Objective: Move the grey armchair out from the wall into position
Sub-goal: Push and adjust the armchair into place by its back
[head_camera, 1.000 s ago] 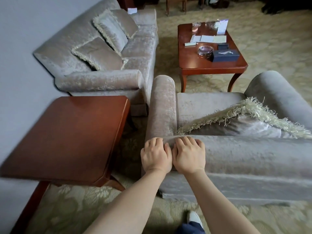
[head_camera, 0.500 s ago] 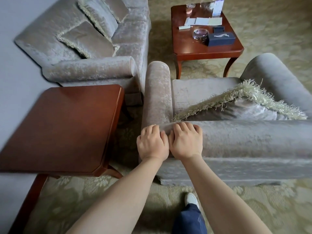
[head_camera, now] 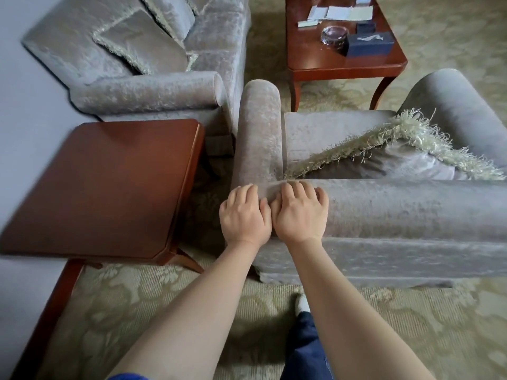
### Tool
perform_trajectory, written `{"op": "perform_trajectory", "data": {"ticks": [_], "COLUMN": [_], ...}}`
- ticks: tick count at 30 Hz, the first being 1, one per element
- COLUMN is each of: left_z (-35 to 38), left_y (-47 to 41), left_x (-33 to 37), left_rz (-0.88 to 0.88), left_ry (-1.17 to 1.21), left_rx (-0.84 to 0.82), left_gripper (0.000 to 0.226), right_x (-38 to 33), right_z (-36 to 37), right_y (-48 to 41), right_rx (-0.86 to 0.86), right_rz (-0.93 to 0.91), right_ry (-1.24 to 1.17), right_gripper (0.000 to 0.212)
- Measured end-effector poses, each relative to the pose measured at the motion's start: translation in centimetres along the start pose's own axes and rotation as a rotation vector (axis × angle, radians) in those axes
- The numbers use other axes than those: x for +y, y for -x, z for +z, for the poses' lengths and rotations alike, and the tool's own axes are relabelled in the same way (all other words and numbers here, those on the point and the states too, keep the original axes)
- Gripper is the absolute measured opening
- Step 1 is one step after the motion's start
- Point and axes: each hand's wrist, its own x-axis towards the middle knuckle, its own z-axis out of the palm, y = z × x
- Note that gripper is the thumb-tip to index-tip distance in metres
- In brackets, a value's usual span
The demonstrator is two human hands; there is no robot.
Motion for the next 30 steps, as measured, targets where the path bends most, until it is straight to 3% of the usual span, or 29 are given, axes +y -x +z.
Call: {"op": "perform_trajectory", "data": {"ticks": [8,12,16,23,30], "left_z": [-0.5,-0.7,-1.8,-3.3,0.1], "left_y": [-0.8,0.6,3.8,7.5,6.9], "left_x": [-0.3,-0.2,0.9,8.3,19.0], "left_rz": [0.0,-0.052,-0.102,0.107,0.099], "left_ry": [-0.041,-0.176,-0.232,-0.3,-0.269], "left_rx": [-0.067,-0.172,-0.237,-0.387,-0.429], "left_gripper": [0.032,0.05,0.065,0.066,0.068], "right_x": [-0.4,0.2,1.9,11.0,22.7], "right_z": [-0.3,-0.7,-2.6,-8.0,-13.2], "right_y": [-1.0,0.1,3.6,9.3,6.2], "right_rx": [-0.049,-0.146,-0.191,-0.28,-0.266], "right_rz": [-0.017,-0.068,-0.157,-0.021,0.02], "right_ry": [0.006,-0.01,-0.011,0.117,0.163], "right_gripper": [0.037,0.037,0.054,0.059,0.059]}}
